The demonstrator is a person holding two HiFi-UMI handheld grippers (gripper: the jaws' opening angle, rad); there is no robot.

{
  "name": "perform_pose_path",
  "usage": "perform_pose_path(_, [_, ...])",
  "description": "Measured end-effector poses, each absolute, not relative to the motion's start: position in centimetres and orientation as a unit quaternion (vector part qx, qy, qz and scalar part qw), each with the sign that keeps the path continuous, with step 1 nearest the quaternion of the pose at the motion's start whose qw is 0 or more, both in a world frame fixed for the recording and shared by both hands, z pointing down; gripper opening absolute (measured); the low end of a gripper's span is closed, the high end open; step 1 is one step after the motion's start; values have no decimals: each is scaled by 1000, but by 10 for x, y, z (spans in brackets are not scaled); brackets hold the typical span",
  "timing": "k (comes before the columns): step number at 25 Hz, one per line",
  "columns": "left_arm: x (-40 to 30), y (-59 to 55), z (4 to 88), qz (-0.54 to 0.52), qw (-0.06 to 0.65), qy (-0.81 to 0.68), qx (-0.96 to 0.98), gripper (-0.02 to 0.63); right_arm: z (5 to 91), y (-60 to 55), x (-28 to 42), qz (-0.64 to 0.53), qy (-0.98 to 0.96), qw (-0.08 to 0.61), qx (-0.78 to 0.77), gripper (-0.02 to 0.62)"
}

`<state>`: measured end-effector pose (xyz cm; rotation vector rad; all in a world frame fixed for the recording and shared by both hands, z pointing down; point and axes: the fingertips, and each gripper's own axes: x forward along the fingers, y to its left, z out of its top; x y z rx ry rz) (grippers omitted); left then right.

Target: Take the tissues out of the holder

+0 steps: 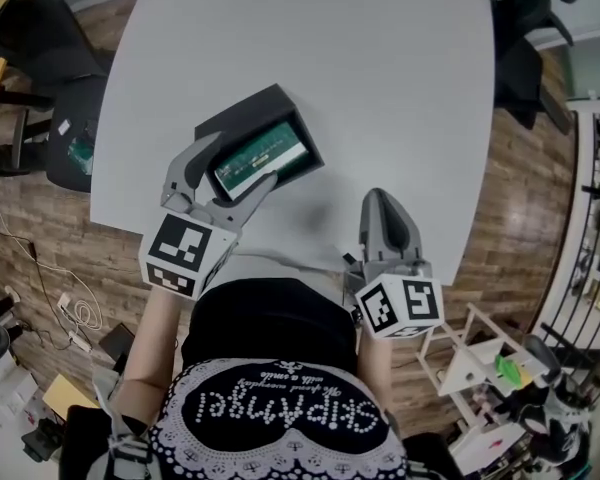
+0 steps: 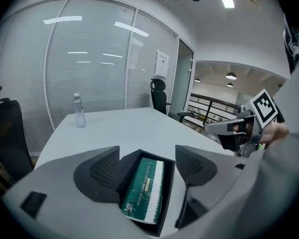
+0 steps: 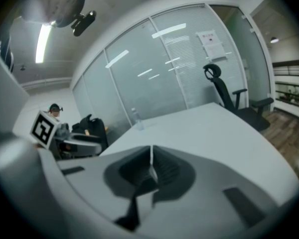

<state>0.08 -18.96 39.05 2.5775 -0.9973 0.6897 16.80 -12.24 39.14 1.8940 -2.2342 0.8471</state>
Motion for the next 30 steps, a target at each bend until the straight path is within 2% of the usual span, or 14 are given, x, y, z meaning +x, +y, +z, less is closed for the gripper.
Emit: perform_pose_path(30, [24, -194, 492, 334, 215, -316, 861, 356, 413, -116, 175, 315, -713, 52, 625, 35])
